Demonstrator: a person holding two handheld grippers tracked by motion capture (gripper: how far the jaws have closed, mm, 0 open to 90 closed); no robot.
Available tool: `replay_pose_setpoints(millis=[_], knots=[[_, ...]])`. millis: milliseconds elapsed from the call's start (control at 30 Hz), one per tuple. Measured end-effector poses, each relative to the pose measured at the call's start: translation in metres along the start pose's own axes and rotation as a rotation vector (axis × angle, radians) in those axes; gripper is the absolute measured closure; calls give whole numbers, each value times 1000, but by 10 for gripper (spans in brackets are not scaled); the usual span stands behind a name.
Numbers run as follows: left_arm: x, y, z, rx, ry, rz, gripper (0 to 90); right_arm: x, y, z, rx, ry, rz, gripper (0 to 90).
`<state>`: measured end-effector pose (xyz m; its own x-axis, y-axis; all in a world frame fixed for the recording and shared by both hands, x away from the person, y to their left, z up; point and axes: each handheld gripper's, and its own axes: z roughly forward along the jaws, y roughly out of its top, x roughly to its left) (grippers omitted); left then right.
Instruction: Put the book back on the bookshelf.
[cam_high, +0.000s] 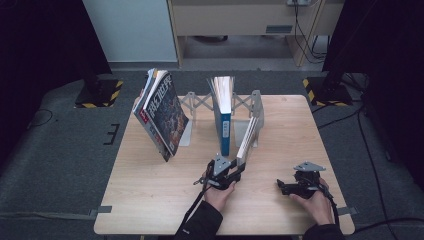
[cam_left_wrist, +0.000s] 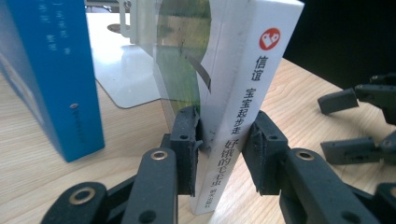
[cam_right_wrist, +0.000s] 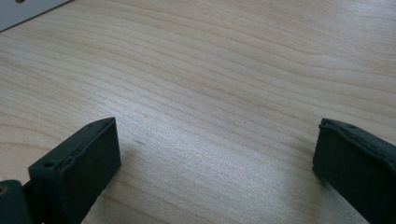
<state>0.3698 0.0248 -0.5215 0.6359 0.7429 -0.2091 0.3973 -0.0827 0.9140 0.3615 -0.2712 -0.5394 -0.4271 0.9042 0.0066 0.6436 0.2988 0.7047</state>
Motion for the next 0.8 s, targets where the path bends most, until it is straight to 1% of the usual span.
replay_pose_setpoints(millis=[100,133,267,400,467,500,633,800], knots=[[-2,3,8,6,-5,5,657,0,0,0,1,0,0,12],[-2,3,10,1,-8,6,654,0,0,0,1,0,0,12],[-1,2,19,-25,-15,-15,642,0,0,0,0,-2,0,12],[2,3,22,-33,-27,-17,634,0,0,0,1,0,0,12],[3,5,24,-20,-32,-6,629,0,0,0,0,-2,0,12],[2,7,25,-14,-30,7,627,0,0,0,1,0,-1,12],[1,13,29,8,-22,33,623,0,0,0,0,-1,-4,12],[2,16,37,9,-15,38,619,0,0,0,1,0,-1,12]])
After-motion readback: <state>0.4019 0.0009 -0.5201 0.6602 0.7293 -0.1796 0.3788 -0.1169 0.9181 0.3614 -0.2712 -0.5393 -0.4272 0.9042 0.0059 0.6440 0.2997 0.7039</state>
